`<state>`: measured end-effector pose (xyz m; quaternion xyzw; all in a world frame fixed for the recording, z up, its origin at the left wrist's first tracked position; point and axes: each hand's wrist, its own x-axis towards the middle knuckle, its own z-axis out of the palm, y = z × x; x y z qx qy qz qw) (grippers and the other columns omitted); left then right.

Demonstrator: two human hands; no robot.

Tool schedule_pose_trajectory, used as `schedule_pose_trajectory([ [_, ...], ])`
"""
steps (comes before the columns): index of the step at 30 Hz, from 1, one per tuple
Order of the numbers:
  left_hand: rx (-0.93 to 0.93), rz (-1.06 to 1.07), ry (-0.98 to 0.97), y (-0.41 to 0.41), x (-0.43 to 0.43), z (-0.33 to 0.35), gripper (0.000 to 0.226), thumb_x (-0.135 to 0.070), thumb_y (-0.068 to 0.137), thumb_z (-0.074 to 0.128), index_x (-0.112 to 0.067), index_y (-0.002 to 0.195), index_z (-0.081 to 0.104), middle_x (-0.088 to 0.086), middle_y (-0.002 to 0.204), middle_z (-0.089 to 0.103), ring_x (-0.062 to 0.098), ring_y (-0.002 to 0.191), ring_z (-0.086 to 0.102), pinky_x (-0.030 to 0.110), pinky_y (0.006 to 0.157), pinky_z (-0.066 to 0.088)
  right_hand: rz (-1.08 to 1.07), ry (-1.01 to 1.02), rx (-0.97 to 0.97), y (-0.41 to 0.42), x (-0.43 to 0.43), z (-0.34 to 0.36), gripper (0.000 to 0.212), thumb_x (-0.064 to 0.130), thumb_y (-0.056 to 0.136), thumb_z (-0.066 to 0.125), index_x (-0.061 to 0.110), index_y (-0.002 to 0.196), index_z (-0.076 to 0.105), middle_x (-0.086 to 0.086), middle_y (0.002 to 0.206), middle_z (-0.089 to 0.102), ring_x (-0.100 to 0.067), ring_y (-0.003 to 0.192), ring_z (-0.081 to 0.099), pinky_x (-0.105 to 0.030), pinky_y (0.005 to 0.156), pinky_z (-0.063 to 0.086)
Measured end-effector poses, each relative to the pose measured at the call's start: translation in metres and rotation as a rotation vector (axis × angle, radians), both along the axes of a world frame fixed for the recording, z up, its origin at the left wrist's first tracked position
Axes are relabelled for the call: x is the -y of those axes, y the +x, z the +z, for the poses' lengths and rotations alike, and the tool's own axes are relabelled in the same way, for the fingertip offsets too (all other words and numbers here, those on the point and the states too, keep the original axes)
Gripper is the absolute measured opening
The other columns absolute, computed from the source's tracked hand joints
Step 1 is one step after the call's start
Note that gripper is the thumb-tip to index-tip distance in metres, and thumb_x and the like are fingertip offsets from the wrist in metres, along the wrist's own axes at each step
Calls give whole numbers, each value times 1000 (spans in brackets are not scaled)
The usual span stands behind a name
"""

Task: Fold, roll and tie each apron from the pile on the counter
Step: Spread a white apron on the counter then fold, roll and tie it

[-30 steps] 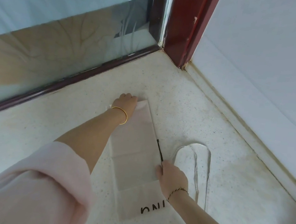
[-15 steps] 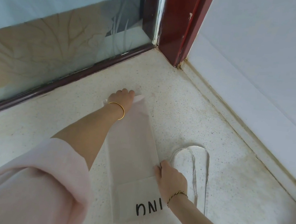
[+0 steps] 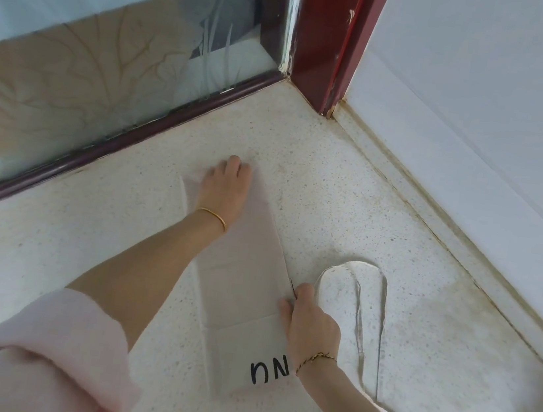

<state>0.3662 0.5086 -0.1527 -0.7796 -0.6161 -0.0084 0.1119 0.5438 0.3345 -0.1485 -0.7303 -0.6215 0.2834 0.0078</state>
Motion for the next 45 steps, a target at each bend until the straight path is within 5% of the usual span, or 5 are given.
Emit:
schedule_pose_trajectory([
  [7, 117, 81, -384, 18, 44, -14, 49, -33, 101, 30, -21, 147, 20, 5, 153, 15, 32, 126, 29, 42, 101, 30, -15, 62, -139, 6, 10, 10, 9, 27, 97, 37, 20, 101, 32, 0, 61, 52, -17, 49, 44, -30, 51, 42],
  [13, 334, 156, -10, 20, 96, 8, 21, -2, 73, 69, -9, 92, 64, 16, 106, 59, 35, 87, 57, 39, 69, 49, -167, 236, -315, 43, 22, 19, 14, 16, 97, 39, 24, 105, 47, -1, 74, 60, -22, 63, 62, -44, 60, 54],
  [23, 301, 238, -343, 48, 195, -44, 56, -47, 91, 20, -27, 141, 35, 17, 153, 21, 35, 142, 15, 51, 116, 9, 604, 501, -64, 27, 31, -16, 32, -7, 55, 79, 12, 77, 65, -4, 82, 60, -24, 69, 56, -29, 55, 51],
  [39, 379, 44, -129, 41, 194, -9, 41, -41, 84, 40, -10, 101, 60, 15, 112, 55, 37, 98, 56, 47, 87, 48, 686, 288, -9, 41, -8, 17, 30, 0, 89, 48, 13, 108, 67, -5, 104, 64, -23, 99, 54, -35, 87, 45],
  [45, 50, -283, -835, 45, 205, 16, 43, -63, 79, 54, -22, 90, 48, -4, 108, 43, 18, 100, 45, 30, 83, 42, 849, 162, 134, 24, -66, 21, 48, -11, 83, 45, 7, 127, 54, -4, 135, 47, -24, 122, 44, -36, 97, 43],
])
